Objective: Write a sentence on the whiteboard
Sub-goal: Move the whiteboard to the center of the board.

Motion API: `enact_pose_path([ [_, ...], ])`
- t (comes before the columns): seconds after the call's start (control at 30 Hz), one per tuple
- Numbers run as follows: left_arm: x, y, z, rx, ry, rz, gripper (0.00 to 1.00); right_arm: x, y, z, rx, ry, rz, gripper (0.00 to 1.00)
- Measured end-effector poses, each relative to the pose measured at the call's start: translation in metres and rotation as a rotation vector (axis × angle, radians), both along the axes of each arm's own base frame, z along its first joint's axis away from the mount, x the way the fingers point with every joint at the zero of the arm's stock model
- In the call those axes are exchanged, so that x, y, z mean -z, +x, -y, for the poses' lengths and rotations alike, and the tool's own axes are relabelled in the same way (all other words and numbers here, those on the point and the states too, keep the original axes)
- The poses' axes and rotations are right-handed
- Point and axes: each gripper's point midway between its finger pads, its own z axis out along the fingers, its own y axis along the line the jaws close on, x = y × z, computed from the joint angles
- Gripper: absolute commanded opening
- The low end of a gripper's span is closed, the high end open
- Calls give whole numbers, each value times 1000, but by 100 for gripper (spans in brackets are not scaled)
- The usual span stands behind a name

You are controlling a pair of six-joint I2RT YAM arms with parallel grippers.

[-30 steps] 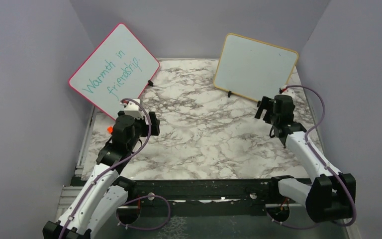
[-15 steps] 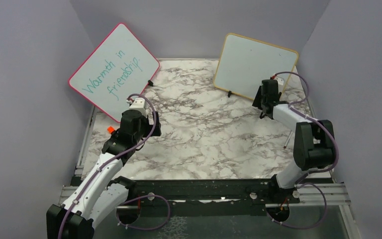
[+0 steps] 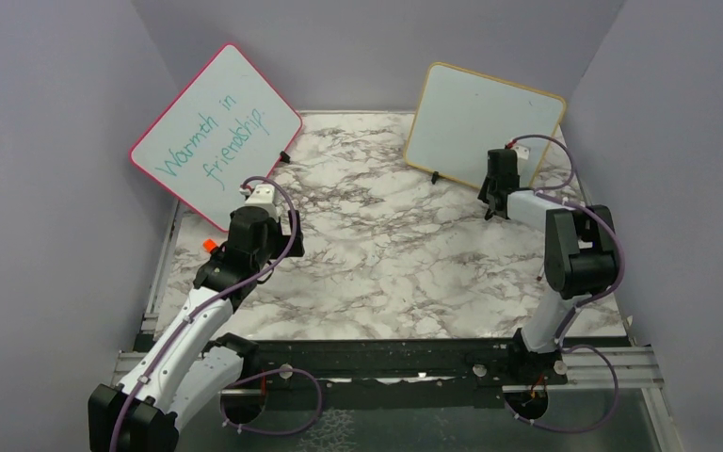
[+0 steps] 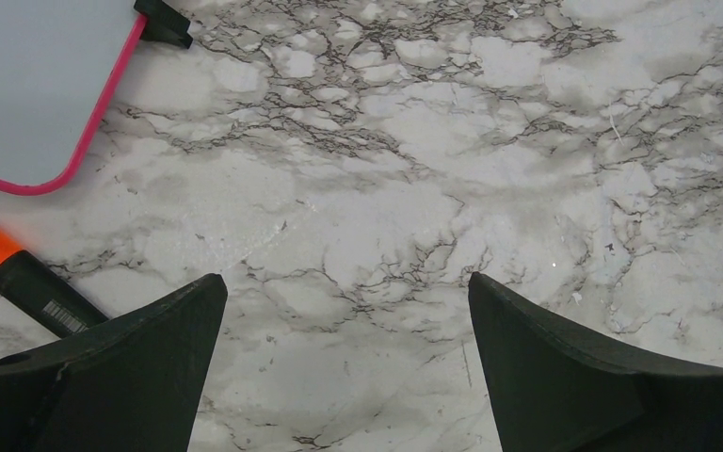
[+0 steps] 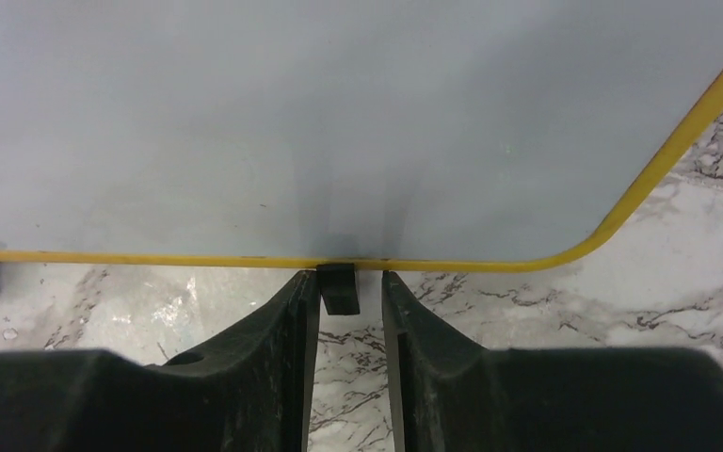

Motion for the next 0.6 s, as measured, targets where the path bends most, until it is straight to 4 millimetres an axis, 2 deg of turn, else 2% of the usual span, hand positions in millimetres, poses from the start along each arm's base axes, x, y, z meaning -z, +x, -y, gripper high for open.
enact_pose_path([
  [0.07, 0, 0, 0, 2, 3, 1, 99, -1, 3, 0, -8, -7, 10, 29],
  [0.33, 0, 0, 0, 8, 11, 3, 99, 0, 13, -1, -48, -39, -1, 2],
  [0.5, -2, 0, 0, 10, 9, 10, 99, 1, 11, -6, -100, -33, -10, 1],
  [0.6, -4, 0, -1, 10, 7, 18, 99, 0, 1, -14, -149, -8, -8, 0],
])
